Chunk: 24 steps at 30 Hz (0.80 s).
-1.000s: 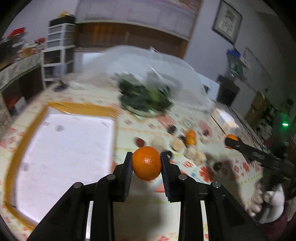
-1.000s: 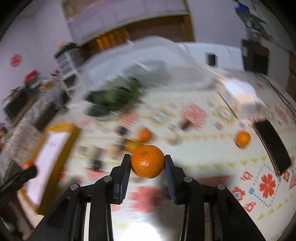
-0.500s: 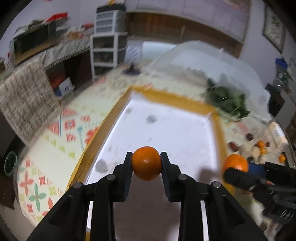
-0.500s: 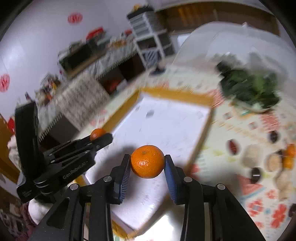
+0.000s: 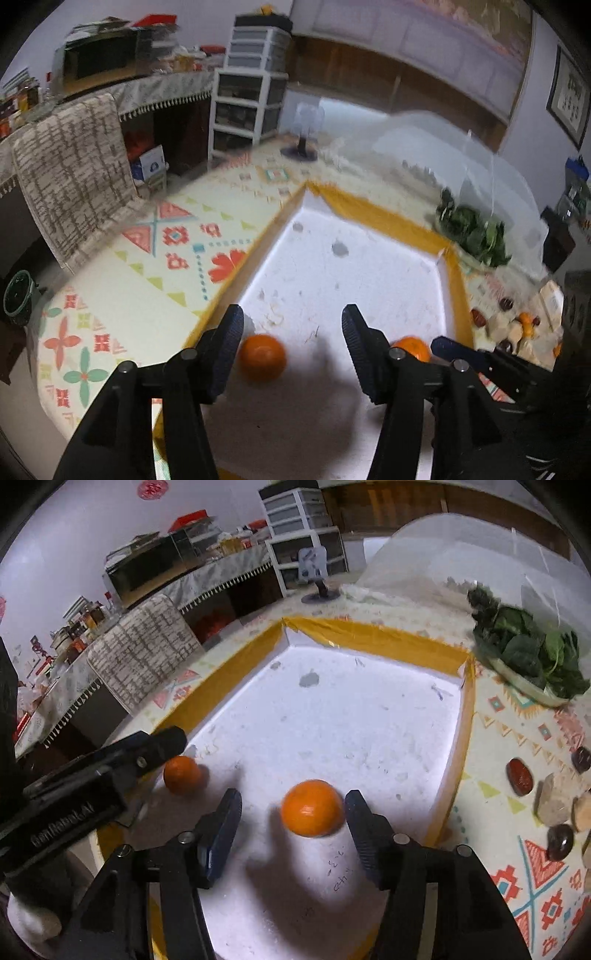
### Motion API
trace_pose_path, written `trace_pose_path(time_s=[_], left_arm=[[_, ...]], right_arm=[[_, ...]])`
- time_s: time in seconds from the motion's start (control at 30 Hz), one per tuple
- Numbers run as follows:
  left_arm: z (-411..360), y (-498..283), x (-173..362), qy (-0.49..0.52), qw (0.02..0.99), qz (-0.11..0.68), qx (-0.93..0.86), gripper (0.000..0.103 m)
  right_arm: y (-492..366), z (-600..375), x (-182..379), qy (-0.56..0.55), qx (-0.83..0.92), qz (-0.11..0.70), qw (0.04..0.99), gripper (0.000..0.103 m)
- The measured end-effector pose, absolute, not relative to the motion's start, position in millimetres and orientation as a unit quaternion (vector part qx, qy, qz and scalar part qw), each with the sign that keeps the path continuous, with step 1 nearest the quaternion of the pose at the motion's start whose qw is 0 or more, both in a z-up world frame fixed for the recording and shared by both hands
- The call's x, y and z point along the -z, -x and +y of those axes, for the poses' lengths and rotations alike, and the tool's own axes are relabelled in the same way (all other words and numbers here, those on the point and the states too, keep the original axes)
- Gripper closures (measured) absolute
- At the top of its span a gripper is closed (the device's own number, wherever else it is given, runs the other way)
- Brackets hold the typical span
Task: Organize fruits
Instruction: 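Move both tools back to the table toward the dark plums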
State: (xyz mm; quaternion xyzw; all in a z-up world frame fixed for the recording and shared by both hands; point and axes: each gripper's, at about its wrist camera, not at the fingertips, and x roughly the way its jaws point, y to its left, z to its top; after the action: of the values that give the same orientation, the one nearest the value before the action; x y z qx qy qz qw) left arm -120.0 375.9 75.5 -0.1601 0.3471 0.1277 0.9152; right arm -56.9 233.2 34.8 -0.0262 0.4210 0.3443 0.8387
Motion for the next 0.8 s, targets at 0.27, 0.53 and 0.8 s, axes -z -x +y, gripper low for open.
trace_pose_path(time_s=[0.27,0.53,0.8], left_arm=[[329.1,164.4,-142.0,0.112,0.963,0.208,-0.131,0.000],[256.1,149.5,-148.0,0.092,0.963,0.251,-0.016,0.000],[182.7,122.4,-121.1,0.069,0.952,0.294,0.056,0.000]], right_arm=[[89.9,152.8,-101.1,0.017,-0.293,0.306,0.906,0.016],[77.0,-13.6,-96.6,-0.032,-0.175,0.338,0.924,0.009],[61.3,-118.0,-44.0,-0.103,-0.119,0.407,0.900,0.026]])
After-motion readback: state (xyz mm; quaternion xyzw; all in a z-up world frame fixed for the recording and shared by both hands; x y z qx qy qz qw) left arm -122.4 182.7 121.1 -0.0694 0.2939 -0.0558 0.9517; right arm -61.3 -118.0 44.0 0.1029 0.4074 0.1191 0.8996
